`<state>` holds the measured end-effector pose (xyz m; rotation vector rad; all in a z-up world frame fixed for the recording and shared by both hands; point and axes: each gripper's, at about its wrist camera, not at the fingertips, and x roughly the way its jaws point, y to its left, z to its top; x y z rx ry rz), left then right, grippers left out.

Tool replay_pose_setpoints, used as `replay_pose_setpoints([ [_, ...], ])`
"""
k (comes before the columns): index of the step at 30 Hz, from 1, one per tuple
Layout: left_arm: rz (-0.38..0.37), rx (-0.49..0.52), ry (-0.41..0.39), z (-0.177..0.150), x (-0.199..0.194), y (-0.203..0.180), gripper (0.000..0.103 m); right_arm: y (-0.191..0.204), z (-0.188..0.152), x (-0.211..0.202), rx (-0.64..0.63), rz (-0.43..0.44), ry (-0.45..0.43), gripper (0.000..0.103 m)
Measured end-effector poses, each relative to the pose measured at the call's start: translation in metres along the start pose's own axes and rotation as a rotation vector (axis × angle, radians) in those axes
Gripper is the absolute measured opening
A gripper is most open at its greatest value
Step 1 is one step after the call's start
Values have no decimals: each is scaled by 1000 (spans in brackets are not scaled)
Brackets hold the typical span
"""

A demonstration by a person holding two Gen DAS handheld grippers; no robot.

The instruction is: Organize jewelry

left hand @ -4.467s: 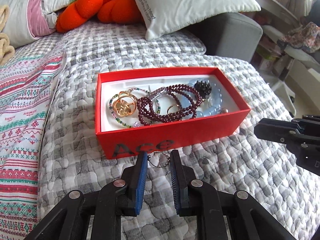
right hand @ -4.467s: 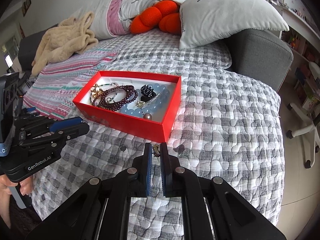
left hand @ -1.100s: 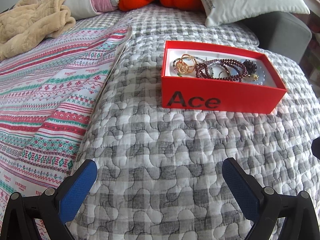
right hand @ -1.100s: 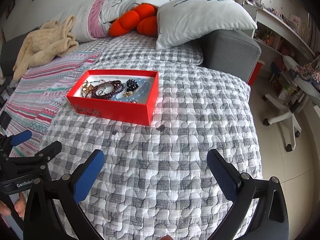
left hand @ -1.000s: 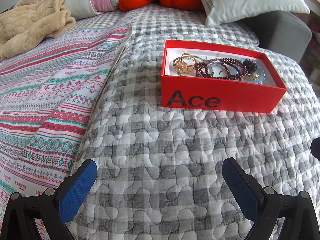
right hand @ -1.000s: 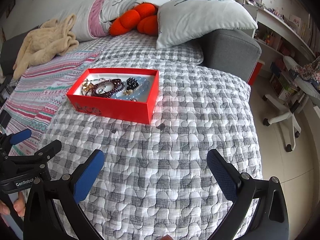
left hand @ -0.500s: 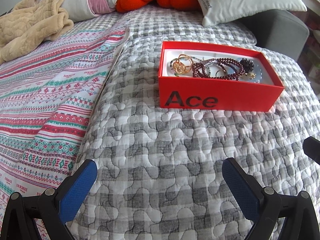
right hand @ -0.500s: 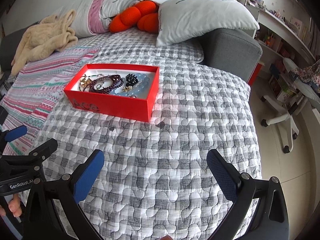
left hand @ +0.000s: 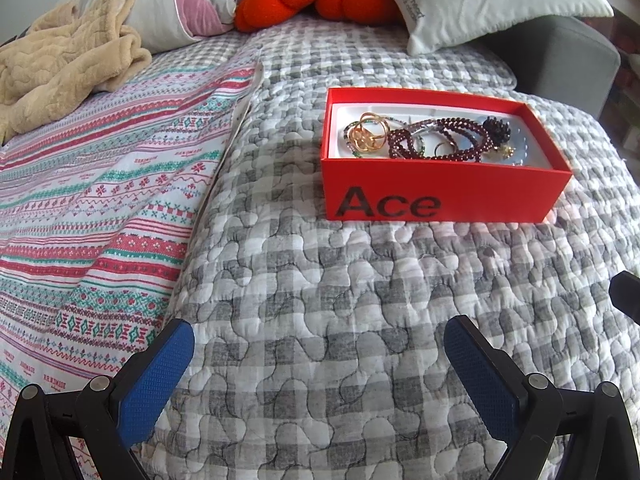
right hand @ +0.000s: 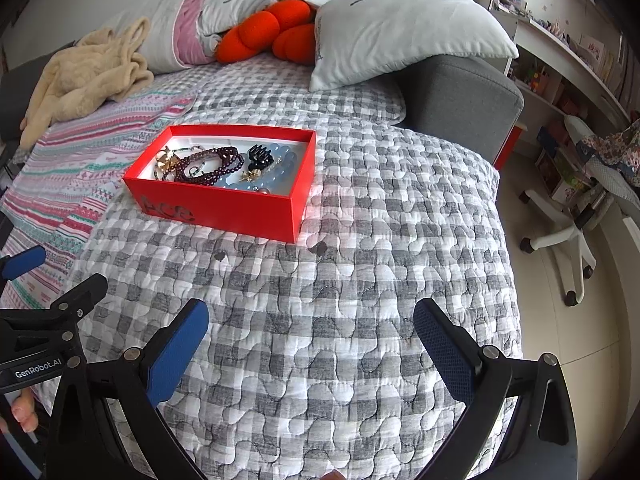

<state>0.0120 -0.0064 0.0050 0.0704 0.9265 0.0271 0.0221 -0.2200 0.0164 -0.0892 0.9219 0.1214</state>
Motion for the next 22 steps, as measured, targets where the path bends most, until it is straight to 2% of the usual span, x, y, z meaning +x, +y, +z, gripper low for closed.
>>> replay_pose_setpoints([
  [16,-7,-13,21,-1,6,1,102,1,-1,1,-5,-2,3,103],
  [20,-4,-14,20,-2,15,3,102,3,-2,6,-7,-4,16,103],
  [22,-14,-51,17,-3,28,9,103,4,-3,12,0,-11,25,103],
])
